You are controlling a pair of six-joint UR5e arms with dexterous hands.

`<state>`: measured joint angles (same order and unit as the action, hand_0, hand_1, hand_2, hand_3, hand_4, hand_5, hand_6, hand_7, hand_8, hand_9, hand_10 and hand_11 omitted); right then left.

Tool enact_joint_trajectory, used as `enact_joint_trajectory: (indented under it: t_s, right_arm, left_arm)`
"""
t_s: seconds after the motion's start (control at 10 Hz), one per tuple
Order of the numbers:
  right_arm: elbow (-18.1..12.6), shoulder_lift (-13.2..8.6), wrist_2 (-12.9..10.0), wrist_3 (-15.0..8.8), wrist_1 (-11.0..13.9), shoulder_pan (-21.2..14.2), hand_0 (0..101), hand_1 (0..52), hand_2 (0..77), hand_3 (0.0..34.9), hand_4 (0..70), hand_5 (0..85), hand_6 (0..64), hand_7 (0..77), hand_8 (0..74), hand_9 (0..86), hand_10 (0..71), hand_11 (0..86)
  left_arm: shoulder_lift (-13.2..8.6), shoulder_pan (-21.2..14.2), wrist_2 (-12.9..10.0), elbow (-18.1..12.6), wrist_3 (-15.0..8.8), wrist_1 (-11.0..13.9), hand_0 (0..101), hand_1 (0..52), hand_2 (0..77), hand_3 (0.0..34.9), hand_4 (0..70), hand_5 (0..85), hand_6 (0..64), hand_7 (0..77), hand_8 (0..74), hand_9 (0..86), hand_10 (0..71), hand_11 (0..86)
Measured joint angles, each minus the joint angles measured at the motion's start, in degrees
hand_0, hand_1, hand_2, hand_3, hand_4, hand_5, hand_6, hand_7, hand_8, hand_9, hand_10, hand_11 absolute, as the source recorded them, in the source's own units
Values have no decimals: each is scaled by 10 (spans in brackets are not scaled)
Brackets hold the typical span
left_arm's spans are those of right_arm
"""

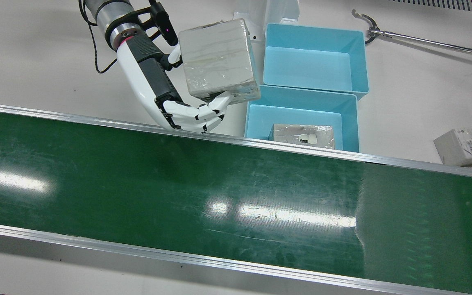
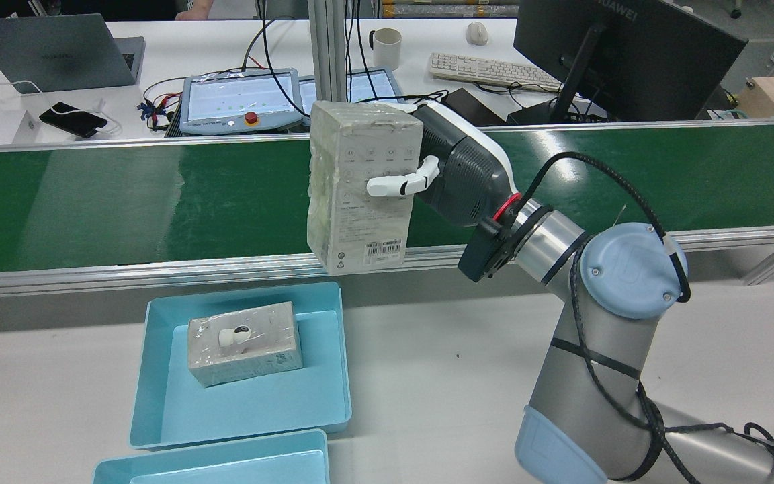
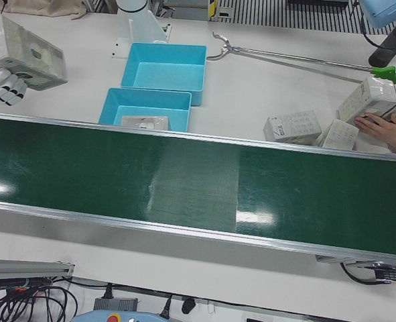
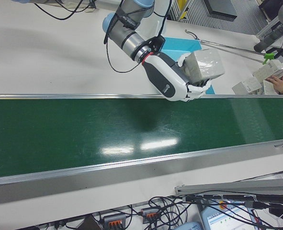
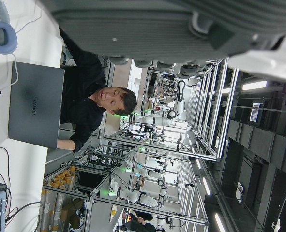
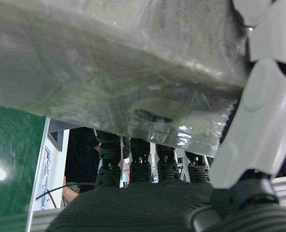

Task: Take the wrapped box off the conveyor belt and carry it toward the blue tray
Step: 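Lift the white box off the belt and swing it toward the tray, then lower the white box into the blue tray and open the right hand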

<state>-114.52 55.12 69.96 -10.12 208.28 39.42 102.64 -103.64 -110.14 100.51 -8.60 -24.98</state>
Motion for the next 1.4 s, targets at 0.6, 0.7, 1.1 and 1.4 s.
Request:
enact_joint_trajectory:
  t_s: [0.6, 0.7, 1.1, 1.4]
  right_arm:
    - [31, -27, -115, -75, -10, -183, 450, 16, 338, 0, 311, 436, 387, 545, 551, 693, 556, 605]
    - [34, -29, -116, -77, -11, -192, 450, 16, 338, 0, 311, 436, 387, 545, 551, 693, 556, 605]
    - [29, -30, -116, -78, -10, -213, 513, 16, 338, 121, 76, 153, 158, 316, 147, 682, 136, 235]
    - [13, -28, -91, -76, -9, -207, 494, 109, 27, 222, 60, 82, 0, 142, 0, 16, 0, 16]
  left_arm:
    - [0, 0, 0, 0, 0, 0, 0, 0, 5, 0, 0, 11, 0, 5, 5, 5, 5, 0]
    - [0, 0, 0, 0, 0, 0, 0, 0, 5, 0, 0, 5, 0, 5, 5, 5, 0, 5]
    - [0, 0, 0, 0, 0, 0, 0, 0, 11, 0, 0, 11, 0, 5, 5, 5, 0, 5]
    - [0, 0, 0, 0, 0, 0, 0, 0, 5, 0, 0, 11, 0, 5, 5, 0, 5, 5]
